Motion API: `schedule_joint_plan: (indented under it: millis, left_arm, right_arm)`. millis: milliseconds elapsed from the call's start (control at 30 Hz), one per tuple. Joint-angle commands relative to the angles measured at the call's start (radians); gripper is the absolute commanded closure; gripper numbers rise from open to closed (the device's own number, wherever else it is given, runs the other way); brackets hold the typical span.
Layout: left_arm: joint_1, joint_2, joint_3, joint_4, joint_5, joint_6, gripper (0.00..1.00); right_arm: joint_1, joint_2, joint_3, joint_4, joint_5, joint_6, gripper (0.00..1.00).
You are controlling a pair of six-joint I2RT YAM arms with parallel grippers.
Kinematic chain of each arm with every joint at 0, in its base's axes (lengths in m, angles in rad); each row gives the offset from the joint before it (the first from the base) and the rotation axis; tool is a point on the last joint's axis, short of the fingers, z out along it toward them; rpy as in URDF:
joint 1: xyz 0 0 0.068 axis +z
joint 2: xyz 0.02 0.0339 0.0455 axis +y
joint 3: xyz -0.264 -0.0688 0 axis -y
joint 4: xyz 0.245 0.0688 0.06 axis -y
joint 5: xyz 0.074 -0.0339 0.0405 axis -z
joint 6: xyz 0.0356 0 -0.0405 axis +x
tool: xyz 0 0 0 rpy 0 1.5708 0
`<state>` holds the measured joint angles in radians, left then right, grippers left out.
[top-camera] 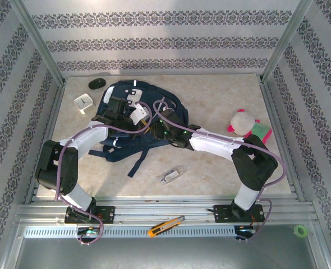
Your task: Pack the student bag
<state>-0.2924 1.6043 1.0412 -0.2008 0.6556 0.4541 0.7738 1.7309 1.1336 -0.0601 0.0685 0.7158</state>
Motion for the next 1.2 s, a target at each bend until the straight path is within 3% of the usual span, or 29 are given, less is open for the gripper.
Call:
schedule_joint_plan:
  millis: [0, 167, 433, 533, 767, 967, 1100, 1167]
  left_arm:
    - [0.006, -0.018, 0.021, -0.039, 0.058, -0.040, 1.00]
    - [0.006, -0.027, 0.016, -0.048, 0.029, -0.023, 1.00]
    - [0.007, -0.033, 0.015, -0.070, -0.007, 0.001, 1.00]
    - [0.009, -0.043, 0.018, -0.102, -0.037, 0.033, 1.00]
    - [0.025, -0.081, 0.007, -0.177, -0.106, 0.144, 1.00]
    - [0.026, -0.105, 0.010, -0.232, -0.106, 0.159, 1.00]
    - [0.029, -0.139, -0.019, -0.186, -0.091, 0.059, 0.98]
    - [0.029, -0.159, -0.042, -0.119, -0.047, -0.078, 0.87]
  right_arm:
    - [-0.005, -0.004, 0.045, -0.106, 0.198, -0.052, 0.73]
    - [-0.030, -0.047, 0.005, -0.131, 0.244, -0.059, 0.83]
    - [-0.083, -0.073, -0.034, -0.118, 0.191, -0.080, 0.99]
    - [-0.116, -0.094, -0.062, -0.124, 0.174, -0.091, 1.00]
    - [-0.261, -0.152, -0.139, -0.130, -0.007, -0.169, 1.00]
    - [-0.351, -0.157, -0.150, -0.120, -0.170, -0.298, 1.00]
    - [-0.358, -0.150, -0.147, -0.122, -0.264, -0.336, 1.00]
    - [-0.352, -0.147, -0.154, -0.118, -0.314, -0.314, 1.00]
